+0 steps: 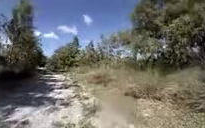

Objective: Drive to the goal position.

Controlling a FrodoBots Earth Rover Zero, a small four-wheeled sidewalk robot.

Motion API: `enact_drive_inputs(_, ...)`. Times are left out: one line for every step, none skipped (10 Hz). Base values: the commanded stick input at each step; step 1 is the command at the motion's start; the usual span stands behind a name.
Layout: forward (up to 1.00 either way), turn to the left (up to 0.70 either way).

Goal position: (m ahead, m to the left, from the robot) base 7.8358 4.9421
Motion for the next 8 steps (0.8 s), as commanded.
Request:
enact_drive_inputs(0.84,0.00)
enact_drive_inputs(0.84,0.00)
enact_drive_inputs(0.84,0.00)
enact_drive_inputs(0.84,0.01)
enact_drive_inputs(0.84,0.04)
enact_drive_inputs(0.85,0.26)
enact_drive_inputs(0.85,0.34)
enact_drive_inputs(0.85,0.34)
